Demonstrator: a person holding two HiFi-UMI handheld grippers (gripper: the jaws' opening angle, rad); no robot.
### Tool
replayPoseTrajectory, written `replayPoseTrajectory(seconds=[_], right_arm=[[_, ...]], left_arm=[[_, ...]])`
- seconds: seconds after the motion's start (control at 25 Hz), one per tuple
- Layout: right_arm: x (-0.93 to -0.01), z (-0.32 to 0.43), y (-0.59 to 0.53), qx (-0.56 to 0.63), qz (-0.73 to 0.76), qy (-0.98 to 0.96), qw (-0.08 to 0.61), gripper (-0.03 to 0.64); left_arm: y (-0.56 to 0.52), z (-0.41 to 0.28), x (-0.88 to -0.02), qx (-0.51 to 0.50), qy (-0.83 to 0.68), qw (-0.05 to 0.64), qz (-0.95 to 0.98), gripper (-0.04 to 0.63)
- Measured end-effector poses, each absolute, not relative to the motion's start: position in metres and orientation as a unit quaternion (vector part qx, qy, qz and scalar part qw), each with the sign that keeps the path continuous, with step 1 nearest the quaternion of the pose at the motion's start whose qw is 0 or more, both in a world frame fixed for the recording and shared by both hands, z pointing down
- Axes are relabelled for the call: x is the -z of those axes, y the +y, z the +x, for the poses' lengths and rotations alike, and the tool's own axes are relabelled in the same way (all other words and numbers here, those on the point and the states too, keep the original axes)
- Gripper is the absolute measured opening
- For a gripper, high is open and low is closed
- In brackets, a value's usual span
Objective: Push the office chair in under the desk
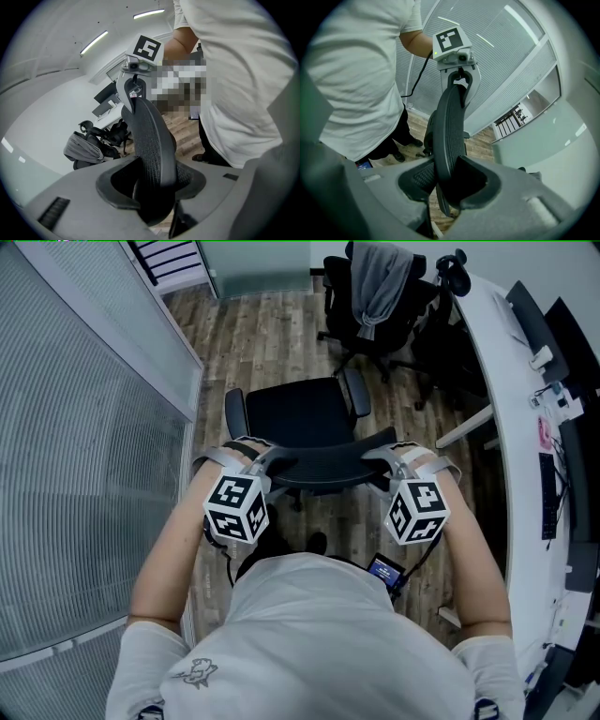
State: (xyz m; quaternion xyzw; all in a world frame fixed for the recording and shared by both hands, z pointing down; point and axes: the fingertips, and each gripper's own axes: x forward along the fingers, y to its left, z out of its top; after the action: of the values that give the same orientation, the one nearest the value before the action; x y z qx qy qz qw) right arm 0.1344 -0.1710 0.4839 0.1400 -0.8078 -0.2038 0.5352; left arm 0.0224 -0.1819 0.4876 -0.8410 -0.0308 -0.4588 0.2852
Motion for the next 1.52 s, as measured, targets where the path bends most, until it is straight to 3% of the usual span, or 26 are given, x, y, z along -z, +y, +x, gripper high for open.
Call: replayPoseTrajectory(seconds=[0.72,1.52], right_arm=[[-0.480,0.086,-0.153,0.207,0.118,-0.804,0.545,0.118],[-0.476,0.024,-0.097,0.126,0.212,-0.782,0.572,0.117]], left_arm=[[-0.173,-0.028,-0.489,0.472,-0.044,0.290,-0.831,0.150],[-0.148,-0.080,-0.485,0.426,-0.164,0.344,-0.821,0.152]])
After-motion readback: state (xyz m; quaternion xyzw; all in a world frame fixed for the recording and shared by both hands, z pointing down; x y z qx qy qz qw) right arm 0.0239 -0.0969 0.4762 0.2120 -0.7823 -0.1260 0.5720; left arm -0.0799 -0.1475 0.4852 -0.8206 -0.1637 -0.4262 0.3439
